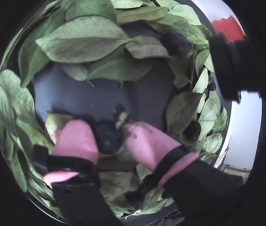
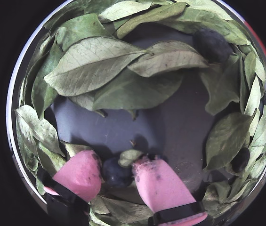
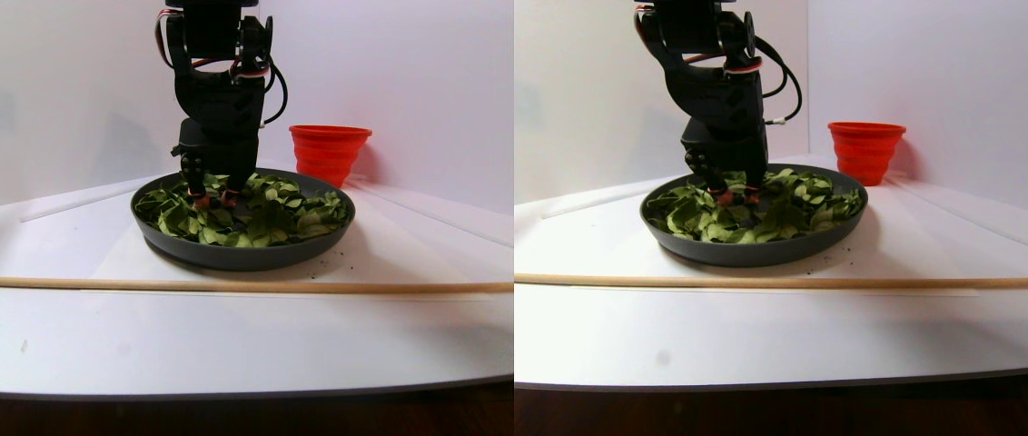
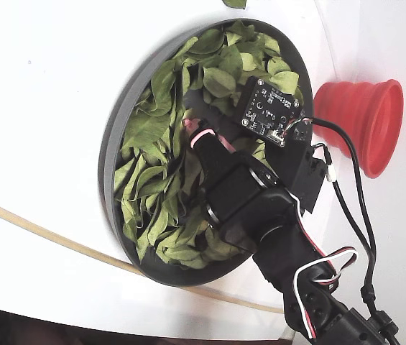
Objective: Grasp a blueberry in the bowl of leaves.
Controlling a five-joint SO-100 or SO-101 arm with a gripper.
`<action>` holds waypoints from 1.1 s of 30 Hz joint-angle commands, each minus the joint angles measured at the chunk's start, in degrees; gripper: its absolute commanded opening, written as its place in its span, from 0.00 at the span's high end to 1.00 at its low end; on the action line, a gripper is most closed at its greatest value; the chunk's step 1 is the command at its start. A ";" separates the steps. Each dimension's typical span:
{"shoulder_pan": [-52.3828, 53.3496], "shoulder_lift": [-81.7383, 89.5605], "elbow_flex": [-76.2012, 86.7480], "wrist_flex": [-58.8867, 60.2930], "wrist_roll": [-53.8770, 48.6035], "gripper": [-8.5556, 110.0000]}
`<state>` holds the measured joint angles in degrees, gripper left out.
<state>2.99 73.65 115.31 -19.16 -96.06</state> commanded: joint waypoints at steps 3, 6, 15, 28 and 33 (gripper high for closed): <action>1.32 2.81 -0.62 -0.44 -0.35 0.83; 1.32 2.90 -0.70 -0.53 -0.44 0.84; 1.32 5.45 -0.44 -0.53 -1.14 0.84; 1.85 9.67 -0.18 -0.44 -2.90 0.84; 2.20 11.43 0.09 -0.26 -3.52 0.84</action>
<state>4.57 77.70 115.49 -19.07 -99.32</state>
